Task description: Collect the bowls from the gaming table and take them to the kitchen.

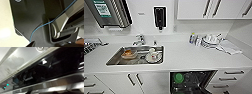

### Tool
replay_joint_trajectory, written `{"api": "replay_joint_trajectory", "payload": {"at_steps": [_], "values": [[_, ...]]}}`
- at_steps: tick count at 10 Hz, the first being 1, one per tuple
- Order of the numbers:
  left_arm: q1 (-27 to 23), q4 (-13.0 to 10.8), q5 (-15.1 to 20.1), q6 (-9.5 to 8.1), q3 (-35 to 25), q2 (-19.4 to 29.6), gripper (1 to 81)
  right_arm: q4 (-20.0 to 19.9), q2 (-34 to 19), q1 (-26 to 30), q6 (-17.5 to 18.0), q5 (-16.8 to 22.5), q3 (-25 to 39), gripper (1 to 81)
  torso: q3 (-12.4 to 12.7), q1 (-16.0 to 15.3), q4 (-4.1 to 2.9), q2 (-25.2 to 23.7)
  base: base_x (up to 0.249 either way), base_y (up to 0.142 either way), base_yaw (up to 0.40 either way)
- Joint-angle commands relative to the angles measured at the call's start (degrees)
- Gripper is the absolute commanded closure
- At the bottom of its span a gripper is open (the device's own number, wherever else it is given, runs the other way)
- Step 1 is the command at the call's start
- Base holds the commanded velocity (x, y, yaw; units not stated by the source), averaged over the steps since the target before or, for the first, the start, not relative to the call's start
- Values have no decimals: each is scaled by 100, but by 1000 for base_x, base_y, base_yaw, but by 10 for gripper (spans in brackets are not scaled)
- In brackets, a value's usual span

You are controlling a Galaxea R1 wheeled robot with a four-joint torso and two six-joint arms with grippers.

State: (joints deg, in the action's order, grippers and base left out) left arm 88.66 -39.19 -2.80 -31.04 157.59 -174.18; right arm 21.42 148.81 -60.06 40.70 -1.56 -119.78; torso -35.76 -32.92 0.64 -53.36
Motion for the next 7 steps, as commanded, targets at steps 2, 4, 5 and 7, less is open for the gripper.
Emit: {"api": "replay_joint_trajectory", "payload": {"at_steps": [2,4,5,7], "values": [[24,43,324,36,-26,-21,10,-112,-402,1307,509,-345,554,10,0,0,0,0,0,0,0],[24,43,324,36,-26,-12,10,-102,-699,1764,894,-345,973,10,0,0,0,0,0,0,0],[24,43,324,36,-26,-12,10,-103,-840,1992,1052,-345,1228,10,-2,0,0,0,0,0,0],[24,35,324,36,-26,-38,10,-94,-1096,2169,1378,-546,1608,10,-2,0,0,0,0,0,0]]}}
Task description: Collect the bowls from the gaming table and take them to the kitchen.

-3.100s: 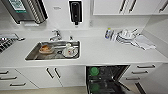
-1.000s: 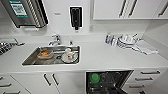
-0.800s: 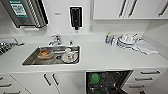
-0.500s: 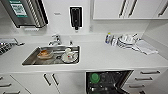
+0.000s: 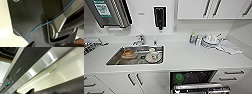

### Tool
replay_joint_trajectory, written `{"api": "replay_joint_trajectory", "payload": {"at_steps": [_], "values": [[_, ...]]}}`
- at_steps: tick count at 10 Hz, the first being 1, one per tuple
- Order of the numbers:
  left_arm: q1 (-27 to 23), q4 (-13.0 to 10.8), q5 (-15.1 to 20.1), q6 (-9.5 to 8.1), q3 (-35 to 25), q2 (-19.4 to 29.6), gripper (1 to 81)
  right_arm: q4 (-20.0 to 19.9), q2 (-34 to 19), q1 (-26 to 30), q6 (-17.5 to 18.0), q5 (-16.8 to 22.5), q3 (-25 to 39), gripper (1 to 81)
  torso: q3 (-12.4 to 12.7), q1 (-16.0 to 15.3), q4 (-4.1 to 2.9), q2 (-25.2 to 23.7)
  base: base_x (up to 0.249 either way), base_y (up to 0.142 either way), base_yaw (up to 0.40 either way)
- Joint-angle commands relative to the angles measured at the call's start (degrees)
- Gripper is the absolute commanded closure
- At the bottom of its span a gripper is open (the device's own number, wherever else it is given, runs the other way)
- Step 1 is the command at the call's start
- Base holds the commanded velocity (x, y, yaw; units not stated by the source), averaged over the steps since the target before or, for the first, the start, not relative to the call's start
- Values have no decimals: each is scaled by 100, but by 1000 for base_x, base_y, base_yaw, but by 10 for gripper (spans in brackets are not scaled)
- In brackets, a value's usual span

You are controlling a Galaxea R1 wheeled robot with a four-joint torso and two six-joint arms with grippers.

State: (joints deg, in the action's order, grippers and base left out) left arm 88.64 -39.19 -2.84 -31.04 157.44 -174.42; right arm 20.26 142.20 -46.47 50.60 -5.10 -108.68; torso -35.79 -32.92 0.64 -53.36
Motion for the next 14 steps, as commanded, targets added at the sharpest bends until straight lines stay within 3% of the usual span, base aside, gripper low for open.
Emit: {"api": "replay_joint_trajectory", "payload": {"at_steps": [1,3,5,8,10,12,14], "values": [[27,35,328,36,-12,-14,10,13,-532,749,433,-299,594,10,0,0,0,0,0,0,0],[-8,52,275,10,24,47,10,136,-647,179,371,-334,665,10,0,-2,0,0,0,0,0],[-35,315,-47,-8,155,231,10,874,-506,-743,354,-255,463,10,0,-2,0,0,0,0,0],[-35,816,-936,-8,454,513,10,2224,20,-2300,354,-343,-677,10,0,-5,0,0,0,0,0],[-26,790,-1349,36,472,662,10,2866,345,-2968,354,-551,-1318,10,0,-5,0,0,0,0,0],[-26,773,-1360,63,507,715,10,3526,556,-3434,354,-615,-1863,10,0,-5,0,-2,0,0,0],[-44,755,-1246,142,586,698,10,3669,819,-3883,354,-660,-2637,10,0,-5,0,-2,0,0,0]]}}
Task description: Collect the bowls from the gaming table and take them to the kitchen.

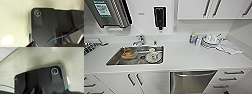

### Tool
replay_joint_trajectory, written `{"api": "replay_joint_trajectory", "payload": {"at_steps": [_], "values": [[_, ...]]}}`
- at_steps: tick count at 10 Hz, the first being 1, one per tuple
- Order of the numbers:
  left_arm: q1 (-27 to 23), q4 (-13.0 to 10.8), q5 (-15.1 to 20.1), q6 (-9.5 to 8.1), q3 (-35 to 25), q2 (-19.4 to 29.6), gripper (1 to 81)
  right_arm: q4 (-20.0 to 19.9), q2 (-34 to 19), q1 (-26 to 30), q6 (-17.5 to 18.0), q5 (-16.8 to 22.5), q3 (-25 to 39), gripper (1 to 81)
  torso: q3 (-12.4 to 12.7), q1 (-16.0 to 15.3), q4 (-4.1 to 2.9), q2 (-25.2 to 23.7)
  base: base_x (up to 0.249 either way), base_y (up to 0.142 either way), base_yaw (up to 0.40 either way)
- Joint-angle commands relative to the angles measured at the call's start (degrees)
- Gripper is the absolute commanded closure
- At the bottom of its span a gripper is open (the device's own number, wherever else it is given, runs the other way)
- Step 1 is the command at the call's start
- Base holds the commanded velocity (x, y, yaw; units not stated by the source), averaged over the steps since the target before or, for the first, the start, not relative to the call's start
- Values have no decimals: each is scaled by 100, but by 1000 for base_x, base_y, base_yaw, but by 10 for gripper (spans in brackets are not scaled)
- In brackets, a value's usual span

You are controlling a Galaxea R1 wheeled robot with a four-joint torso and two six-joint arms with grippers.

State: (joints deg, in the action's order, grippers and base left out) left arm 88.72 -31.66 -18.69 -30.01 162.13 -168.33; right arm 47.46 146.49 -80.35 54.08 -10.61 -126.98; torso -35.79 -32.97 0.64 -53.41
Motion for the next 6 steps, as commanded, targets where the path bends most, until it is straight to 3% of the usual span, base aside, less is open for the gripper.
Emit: {"api": "replay_joint_trajectory", "payload": {"at_steps": [1,4,6], "values": [[-52,2,408,31,108,71,10,958,557,-671,6,-73,-1130,10,0,0,0,0,0,0,0],[-78,-16,972,39,108,-26,10,941,1356,-1014,6,-64,-2686,10,2,0,0,-2,0,0,0],[-78,-7,1200,39,99,-96,10,958,1745,-1102,-2,-65,-3296,10,2,0,0,-2,0,0,0]]}}
